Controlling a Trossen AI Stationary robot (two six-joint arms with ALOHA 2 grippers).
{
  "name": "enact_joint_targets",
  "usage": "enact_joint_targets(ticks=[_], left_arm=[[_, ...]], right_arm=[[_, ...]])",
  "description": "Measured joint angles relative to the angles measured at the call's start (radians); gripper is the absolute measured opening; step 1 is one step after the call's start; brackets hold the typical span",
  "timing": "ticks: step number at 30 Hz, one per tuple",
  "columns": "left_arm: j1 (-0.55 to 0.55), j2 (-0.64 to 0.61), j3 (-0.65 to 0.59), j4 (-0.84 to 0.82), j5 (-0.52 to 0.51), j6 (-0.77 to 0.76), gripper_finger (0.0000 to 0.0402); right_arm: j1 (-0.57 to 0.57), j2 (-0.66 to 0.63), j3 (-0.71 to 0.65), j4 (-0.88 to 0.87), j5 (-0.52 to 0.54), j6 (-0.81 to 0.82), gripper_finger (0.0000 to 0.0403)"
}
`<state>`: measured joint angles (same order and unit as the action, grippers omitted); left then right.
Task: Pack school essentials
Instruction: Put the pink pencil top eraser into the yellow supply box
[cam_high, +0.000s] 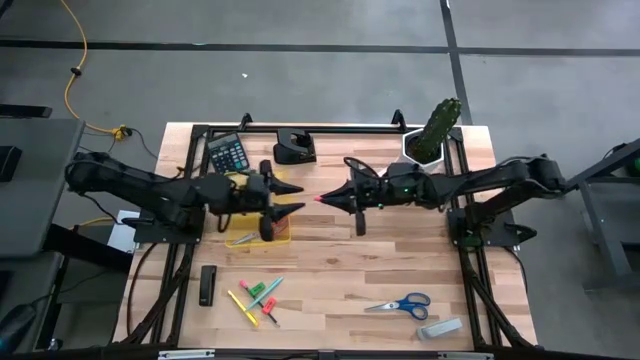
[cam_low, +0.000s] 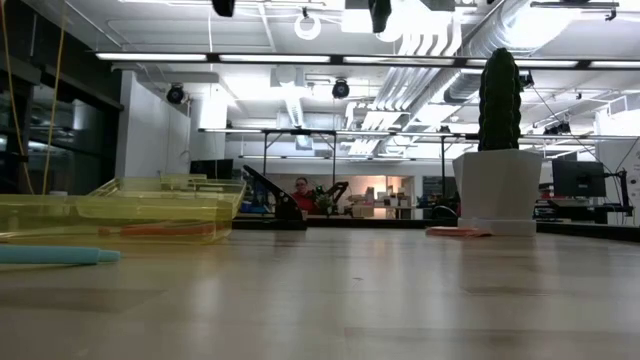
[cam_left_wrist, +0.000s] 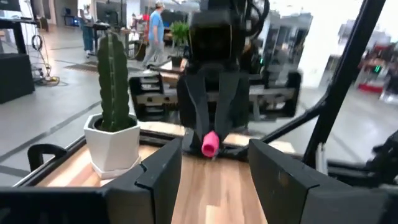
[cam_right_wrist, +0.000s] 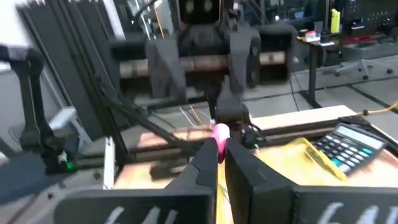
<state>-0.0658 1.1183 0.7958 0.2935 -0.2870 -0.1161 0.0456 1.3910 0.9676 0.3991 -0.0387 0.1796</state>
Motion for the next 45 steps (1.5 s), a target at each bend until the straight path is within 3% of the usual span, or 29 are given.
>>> enact_joint_targets(ticks=[12,22,34,45], left_arm=[[0.0,0.152,0.082,-0.001,-0.007,0.005,0.0172],[0.0,0.138,0.088,-0.021,-0.008,0.021,0.0169],[0.0,0.096,0.088,-0.058,-0.015,0.046,0.0105],[0.0,0.117,0.088,-0.042,0.014,0.049,0.0099]], right_arm=[[0.001,0.026,0.0,0.031,-0.043,0.029,0.0],[0.001,0.026,0.0,0.017,-0.044,0.026,0.0],[0.0,0.025,0.0,0.032,-0.043,0.023,0.0],[0.0,0.025,0.0,0.07,-0.043,0.022,0.0]])
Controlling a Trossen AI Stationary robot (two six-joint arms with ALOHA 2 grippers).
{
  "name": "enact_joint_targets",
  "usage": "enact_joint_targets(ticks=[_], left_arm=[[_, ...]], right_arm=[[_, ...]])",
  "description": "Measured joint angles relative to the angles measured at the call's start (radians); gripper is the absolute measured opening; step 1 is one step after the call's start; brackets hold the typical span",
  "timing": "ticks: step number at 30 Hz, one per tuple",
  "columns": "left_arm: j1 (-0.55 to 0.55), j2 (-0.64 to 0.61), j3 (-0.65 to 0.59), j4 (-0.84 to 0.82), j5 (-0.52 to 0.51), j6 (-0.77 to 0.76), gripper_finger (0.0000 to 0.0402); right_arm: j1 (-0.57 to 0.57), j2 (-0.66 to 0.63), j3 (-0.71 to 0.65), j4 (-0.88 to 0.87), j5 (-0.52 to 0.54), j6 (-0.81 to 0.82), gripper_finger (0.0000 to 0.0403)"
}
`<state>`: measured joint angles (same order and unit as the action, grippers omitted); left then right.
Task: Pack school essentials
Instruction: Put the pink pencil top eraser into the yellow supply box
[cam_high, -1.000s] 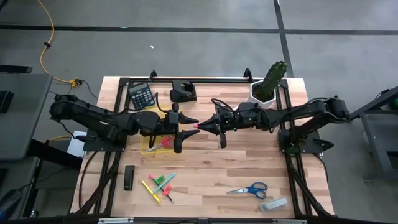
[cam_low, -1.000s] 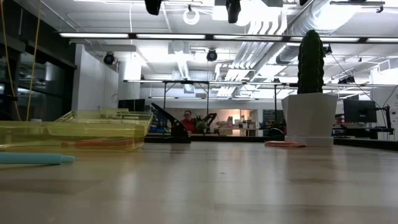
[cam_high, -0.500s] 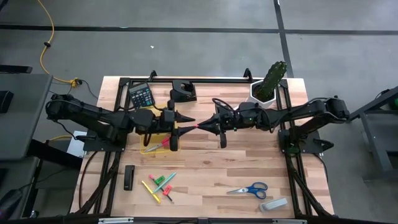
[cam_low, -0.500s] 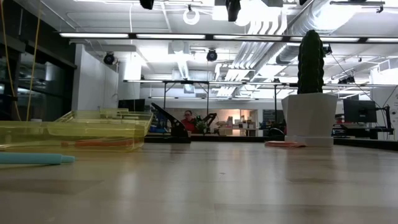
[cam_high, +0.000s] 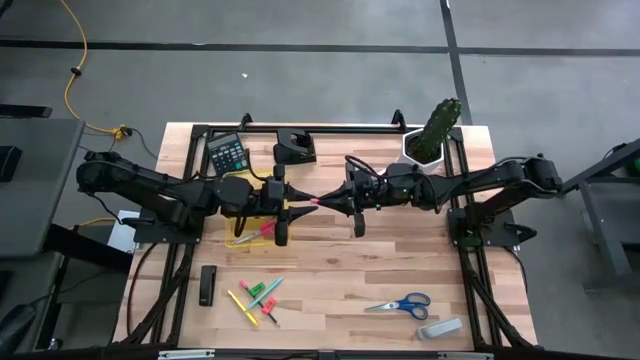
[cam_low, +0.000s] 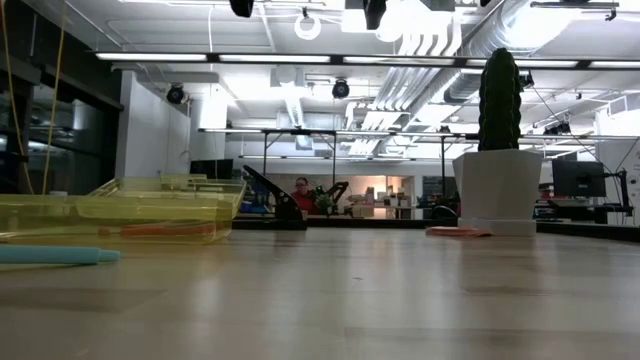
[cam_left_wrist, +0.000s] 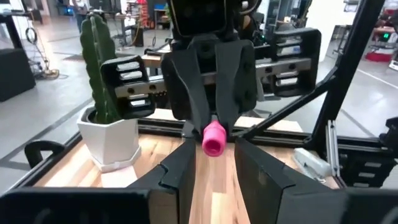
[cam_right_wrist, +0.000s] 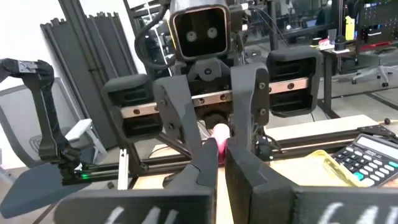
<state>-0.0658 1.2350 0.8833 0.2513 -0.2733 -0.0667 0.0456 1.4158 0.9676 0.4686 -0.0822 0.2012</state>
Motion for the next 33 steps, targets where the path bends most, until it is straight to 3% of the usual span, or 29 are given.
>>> enact_joint_targets(ticks=[8,25,29,33], left_arm=[[0.0,-0.006,0.0,0.018,-0.001,0.018,0.0086],[0.0,-0.007,0.0,0.013,0.0,0.017,0.0004],[0.0,-0.02,0.0,-0.015,0.001,0.03,0.0001],[0.017,-0.082,-0.001,-0.099,0.003,0.044,0.0001]], right_arm=[[0.0,0.0,0.0,-0.016,0.0,0.0,0.0],[0.0,0.0,0.0,-0.017,0.001,0.0,0.0003],[0.0,-0.003,0.0,-0.022,0.02,0.009,0.0023],[0.0,-0.058,0.0,-0.081,0.074,0.024,0.0068]])
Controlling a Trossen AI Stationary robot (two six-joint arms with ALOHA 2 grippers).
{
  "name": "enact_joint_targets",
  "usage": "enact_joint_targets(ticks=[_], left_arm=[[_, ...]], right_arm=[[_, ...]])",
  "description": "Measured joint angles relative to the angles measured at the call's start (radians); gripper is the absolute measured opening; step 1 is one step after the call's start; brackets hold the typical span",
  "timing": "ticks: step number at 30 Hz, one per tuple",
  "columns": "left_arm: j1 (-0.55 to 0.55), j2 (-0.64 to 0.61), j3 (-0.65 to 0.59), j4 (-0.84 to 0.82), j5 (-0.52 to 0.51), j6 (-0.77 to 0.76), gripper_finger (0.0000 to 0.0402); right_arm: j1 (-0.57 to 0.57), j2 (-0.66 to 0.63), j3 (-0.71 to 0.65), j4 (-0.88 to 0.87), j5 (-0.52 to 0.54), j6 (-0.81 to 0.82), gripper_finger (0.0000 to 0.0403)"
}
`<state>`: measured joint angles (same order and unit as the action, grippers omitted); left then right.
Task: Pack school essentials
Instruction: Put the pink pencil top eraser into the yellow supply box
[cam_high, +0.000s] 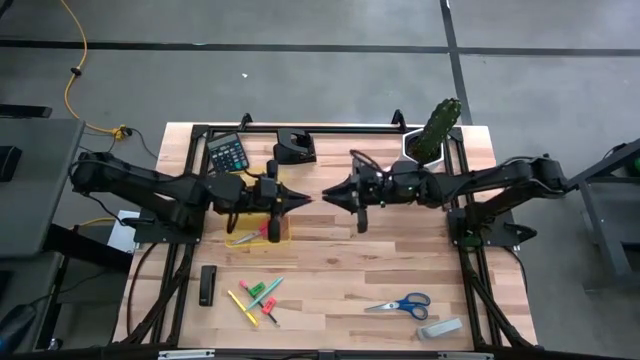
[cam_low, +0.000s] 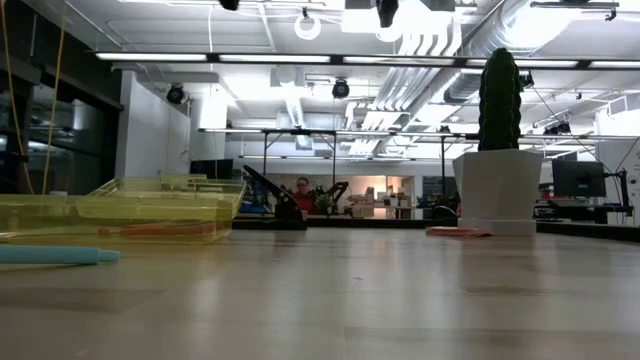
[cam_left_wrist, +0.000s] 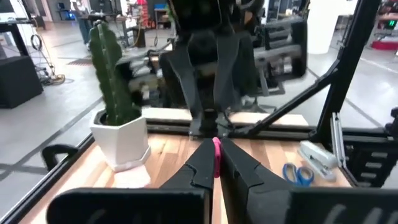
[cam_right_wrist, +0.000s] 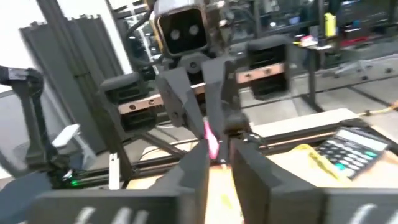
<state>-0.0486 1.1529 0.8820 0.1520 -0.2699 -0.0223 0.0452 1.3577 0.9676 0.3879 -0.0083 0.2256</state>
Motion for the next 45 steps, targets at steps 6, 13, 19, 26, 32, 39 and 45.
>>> enact_joint_targets(ticks=[6,13,19,26,32,39,45], left_arm=[[0.028,-0.162,0.0,-0.15,-0.002,0.0,0.0],[0.016,-0.395,-0.052,-0.216,-0.017,-0.062,0.0],[-0.041,-0.546,-0.169,-0.194,-0.127,-0.09,0.0],[-0.05,-0.579,-0.183,-0.198,-0.171,-0.072,0.0],[-0.05,-0.554,-0.183,-0.206,-0.187,-0.044,0.0],[0.009,-0.453,-0.183,-0.587,-0.256,-0.301,0.0],[0.051,-0.301,-0.183,-0.983,-0.143,-0.574,0.0]], right_arm=[[0.0,-0.139,0.001,-0.145,0.058,-0.095,0.0143],[0.001,-0.298,0.001,-0.214,0.143,-0.164,0.0168],[0.001,-0.366,0.001,-0.313,0.163,-0.156,0.0169],[0.001,-0.363,0.001,-0.33,0.166,-0.156,0.0169],[0.001,-0.363,0.001,-0.332,0.2,-0.156,0.0169],[0.001,-0.363,0.001,-0.353,0.202,-0.133,0.0169],[0.001,-0.362,0.0,-0.392,0.215,-0.112,0.0169]])
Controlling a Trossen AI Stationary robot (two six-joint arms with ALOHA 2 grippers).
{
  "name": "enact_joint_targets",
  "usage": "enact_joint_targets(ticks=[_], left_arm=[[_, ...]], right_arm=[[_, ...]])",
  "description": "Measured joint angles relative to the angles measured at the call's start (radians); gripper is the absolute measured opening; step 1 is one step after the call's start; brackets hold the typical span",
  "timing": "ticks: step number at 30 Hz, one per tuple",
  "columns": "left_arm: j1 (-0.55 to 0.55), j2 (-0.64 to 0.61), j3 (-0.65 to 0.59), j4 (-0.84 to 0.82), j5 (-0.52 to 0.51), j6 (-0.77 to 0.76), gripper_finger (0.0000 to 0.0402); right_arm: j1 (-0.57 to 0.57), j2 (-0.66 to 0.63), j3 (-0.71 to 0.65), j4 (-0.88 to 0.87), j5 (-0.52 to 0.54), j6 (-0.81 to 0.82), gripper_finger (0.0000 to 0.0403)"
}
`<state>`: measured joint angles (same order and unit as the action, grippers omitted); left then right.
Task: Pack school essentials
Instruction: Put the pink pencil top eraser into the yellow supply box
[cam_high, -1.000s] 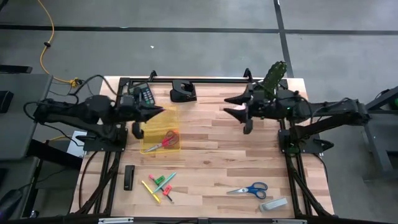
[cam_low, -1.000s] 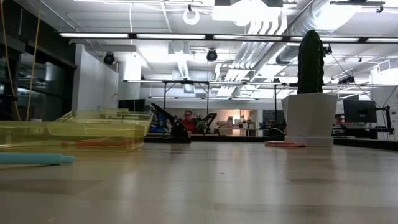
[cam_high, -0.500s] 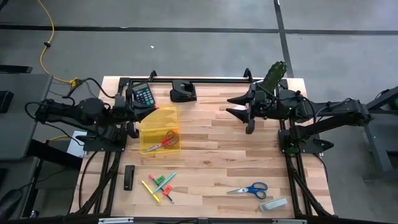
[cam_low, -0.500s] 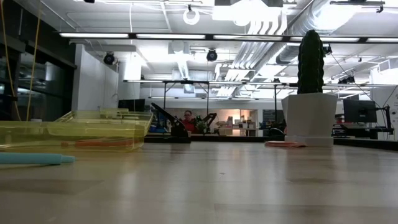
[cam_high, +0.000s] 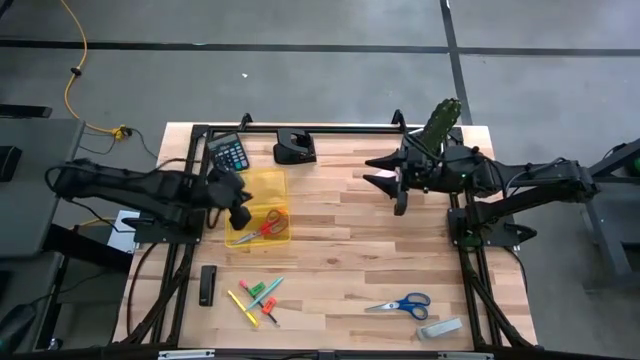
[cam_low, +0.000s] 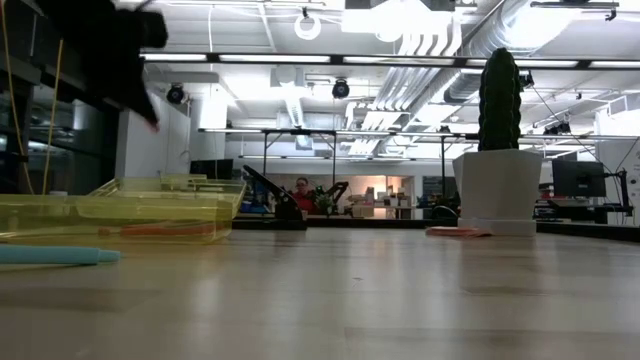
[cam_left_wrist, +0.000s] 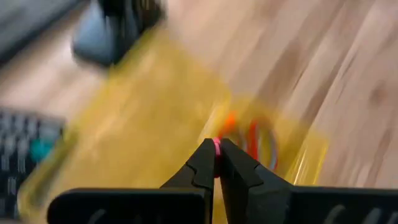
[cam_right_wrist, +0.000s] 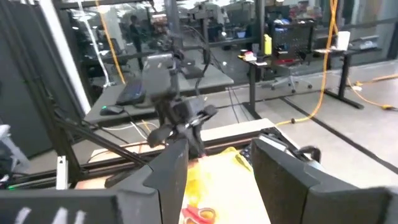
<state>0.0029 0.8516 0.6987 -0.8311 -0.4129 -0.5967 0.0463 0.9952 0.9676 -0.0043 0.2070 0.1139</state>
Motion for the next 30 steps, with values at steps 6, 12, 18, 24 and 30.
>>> enact_joint_targets(ticks=[6,12,18,24,30], left_arm=[[0.013,0.143,0.0,-0.043,0.151,-0.078,0.0],[0.013,0.284,0.0,0.045,0.229,-0.082,0.0],[0.022,0.405,0.0,0.118,0.225,-0.081,0.0],[0.044,0.492,0.0,0.12,0.221,-0.076,0.0002],[0.052,0.469,0.0,0.129,0.177,-0.074,0.0023]], right_arm=[[0.0,0.0,0.0,-0.024,0.029,0.017,0.0169],[0.0,0.0,0.0,-0.033,0.029,0.017,0.0169],[0.0,0.001,0.0,-0.042,0.029,0.017,0.0169],[0.0,0.001,0.0,-0.049,0.029,0.017,0.0169],[0.0,0.001,0.0,-0.054,0.029,0.017,0.0169]])
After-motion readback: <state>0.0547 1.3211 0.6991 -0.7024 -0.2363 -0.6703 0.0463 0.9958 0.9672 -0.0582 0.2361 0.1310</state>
